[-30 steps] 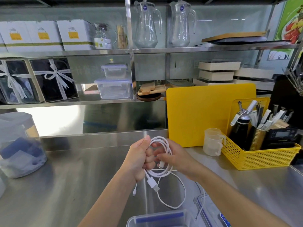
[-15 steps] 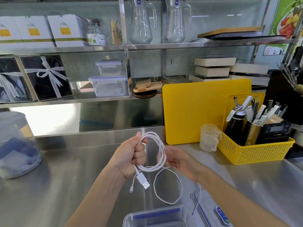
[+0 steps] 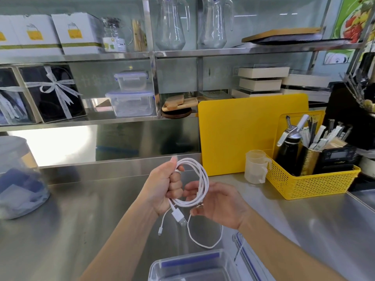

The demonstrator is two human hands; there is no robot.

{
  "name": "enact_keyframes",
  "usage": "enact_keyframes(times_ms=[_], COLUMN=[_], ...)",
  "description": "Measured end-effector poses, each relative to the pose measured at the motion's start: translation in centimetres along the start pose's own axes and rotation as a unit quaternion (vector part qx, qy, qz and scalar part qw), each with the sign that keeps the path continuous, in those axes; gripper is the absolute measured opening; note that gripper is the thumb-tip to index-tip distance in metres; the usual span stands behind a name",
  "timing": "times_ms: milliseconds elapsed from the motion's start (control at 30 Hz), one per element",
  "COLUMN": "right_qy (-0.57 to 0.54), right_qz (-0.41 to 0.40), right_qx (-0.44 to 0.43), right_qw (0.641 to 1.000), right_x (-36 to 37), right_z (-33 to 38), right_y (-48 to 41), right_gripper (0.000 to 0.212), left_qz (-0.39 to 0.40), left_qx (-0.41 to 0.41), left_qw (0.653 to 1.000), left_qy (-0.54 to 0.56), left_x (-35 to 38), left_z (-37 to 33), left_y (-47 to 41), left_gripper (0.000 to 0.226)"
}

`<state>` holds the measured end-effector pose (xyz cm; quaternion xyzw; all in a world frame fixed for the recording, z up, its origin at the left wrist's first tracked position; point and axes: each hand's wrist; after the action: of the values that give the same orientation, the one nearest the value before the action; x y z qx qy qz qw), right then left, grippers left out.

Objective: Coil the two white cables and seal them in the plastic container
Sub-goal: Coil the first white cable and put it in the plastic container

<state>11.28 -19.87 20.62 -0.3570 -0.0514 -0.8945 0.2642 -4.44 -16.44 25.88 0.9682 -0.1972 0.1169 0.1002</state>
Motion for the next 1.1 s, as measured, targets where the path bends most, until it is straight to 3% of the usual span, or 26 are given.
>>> enact_keyframes(times_ms=[167,267,367,533,667,767,933,1033,1100], right_qy=[0.005,0.027,0.113,0.399,0.502,0.47,0.338,0.358,0.429], right_qz=[0.027,-0.017,-0.08,-0.165,-0.169,-0.202,-0.21,-0.173,-0.142], right_qx=[-0.034,-0.045,-0.035,-0.022,-0.016,-0.048,-0.118,-0.119,-0.111], right_qw=[0.999,0.998,0.99,0.902,0.848,0.858,0.91,0.91,0.885], right_x=[-0.4,-0.5,-1.5,-2.6,-2.1,-0.8,0.4,-0.1,-0.3], right_z=[0.4,0.4,0.8,2.7,2.3,1.4,1.7,2.3,2.7], right_y=[0.4,0.4,0.6,0.5,-0.9,-2.2,-2.4,-1.7,-1.4], right_gripper=[0.037,0.033,0.023,0.023,0.023,0.027,0.012,0.01,0.006], left_qz=[-0.007,0.001,-0.004,-0.068,-0.106,-0.098,-0.061,-0.039,-0.036], left_qx=[-0.007,-0.026,-0.02,0.011,0.05,0.071,0.024,0.009,-0.001], left_qw=[1.0,0.999,1.0,0.985,0.967,0.962,0.989,0.986,0.979], left_qy=[0.013,0.038,-0.008,-0.161,-0.227,-0.245,-0.132,-0.162,-0.201], left_x=[-0.3,-0.4,-0.7,-1.7,-1.2,-0.4,-1.1,-1.7,-1.7], left_z=[0.1,0.6,0.0,0.0,0.9,1.4,0.9,0.4,0.4], left_y=[-0.1,-0.1,-0.3,-0.8,-1.3,-1.4,-1.2,-0.8,-0.6], left_gripper=[0.036,0.036,0.036,0.034,0.035,0.036,0.035,0.032,0.032])
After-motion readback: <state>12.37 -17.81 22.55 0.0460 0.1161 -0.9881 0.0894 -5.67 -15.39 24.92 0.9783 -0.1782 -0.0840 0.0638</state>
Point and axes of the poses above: each hand's wrist, its own y-axis away from the middle knuckle, its own x-axis out of the palm, z = x × y, and after that the axes turned 10 degrees about -y, right-handed
